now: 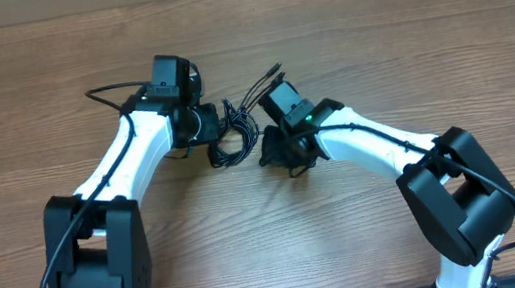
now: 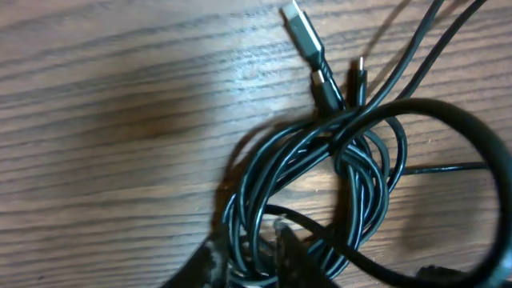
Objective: Untangle cables
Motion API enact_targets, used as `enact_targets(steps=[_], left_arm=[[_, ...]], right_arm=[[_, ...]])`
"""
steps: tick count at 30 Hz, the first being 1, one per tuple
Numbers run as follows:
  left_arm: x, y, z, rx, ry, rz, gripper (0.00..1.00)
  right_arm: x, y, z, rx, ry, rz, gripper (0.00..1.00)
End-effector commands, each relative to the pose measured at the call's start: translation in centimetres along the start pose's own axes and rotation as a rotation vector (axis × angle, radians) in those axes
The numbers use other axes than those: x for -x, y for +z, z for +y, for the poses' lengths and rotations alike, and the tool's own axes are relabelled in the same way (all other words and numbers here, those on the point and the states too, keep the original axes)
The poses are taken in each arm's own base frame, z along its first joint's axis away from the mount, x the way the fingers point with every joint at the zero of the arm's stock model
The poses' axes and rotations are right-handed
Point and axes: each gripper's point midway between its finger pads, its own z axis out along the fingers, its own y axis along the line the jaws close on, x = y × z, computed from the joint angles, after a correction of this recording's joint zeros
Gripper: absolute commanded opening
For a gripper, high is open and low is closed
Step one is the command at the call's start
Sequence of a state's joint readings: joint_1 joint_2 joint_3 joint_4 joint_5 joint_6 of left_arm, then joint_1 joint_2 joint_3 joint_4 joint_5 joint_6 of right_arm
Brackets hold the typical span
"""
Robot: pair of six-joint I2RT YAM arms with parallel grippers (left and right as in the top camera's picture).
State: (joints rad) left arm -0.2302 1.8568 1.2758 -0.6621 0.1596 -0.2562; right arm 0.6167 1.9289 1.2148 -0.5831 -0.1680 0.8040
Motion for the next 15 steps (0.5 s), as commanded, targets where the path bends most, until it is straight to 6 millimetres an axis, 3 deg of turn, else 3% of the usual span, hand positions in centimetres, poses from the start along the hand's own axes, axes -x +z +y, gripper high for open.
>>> enact_targets(steps=[1,9,15], left_arm=[[-0.9,1.1,-0.5,-0.013,0.026,0.037,0.25],[-1.4,1.6,0.2,0.030,0.026,0.052,0.22],[-1.6,2.6,0.6,0.035,-0.014,0.026,0.20]], right_arm=[[-0.9,0.7,0.0,-0.002,0.046,-0.002,0.11],[-1.2,1.3,1.6,0.037,0.011,-0.019,0.15],[-0.4,1.3,1.1,0.004,0.010,-0.069,0.16]])
